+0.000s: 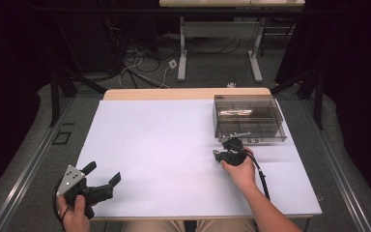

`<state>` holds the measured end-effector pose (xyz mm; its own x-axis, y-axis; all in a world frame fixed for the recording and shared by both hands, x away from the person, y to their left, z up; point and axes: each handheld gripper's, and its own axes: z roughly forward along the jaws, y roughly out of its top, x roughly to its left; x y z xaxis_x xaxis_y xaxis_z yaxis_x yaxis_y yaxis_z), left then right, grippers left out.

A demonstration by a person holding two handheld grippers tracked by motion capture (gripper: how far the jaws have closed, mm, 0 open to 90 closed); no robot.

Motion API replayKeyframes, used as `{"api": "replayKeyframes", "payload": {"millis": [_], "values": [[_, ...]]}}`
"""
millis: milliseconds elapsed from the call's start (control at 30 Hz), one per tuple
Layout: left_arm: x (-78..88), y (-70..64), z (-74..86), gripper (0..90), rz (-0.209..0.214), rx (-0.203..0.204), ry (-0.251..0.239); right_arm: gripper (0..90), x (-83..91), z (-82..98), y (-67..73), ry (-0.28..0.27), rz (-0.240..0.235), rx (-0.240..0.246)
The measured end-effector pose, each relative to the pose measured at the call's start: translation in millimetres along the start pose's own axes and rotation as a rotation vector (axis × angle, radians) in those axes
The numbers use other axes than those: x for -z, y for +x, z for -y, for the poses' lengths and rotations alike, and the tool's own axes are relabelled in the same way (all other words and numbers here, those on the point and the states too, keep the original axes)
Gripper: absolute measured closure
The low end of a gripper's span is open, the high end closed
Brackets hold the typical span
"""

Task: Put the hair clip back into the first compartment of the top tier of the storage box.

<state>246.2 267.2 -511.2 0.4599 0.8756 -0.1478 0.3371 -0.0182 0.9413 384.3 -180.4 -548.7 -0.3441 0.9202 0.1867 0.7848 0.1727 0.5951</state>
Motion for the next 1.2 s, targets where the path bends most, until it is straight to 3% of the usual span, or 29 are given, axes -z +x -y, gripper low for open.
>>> {"api": "replayKeyframes", "payload": {"millis": [567, 700, 1200], "values": [[-0.8, -0.2, 0.5, 0.7, 0.003, 0.008, 0.003, 74.3, 0.7, 0.2, -0.1, -0.004, -0.015, 0.010], [-1.0, 0.0, 0.6, 0.7, 0.004, 0.006, 0.006, 83.7, 4.5, -1.0, 0.4, -0.027, -0.034, 0.004], [-1.1, 0.4, 0.7, 0.6, 0.002, 0.002, 0.007, 84.8, 6.4, 0.4, 1.8, -0.046, -0.040, 0.023]]}}
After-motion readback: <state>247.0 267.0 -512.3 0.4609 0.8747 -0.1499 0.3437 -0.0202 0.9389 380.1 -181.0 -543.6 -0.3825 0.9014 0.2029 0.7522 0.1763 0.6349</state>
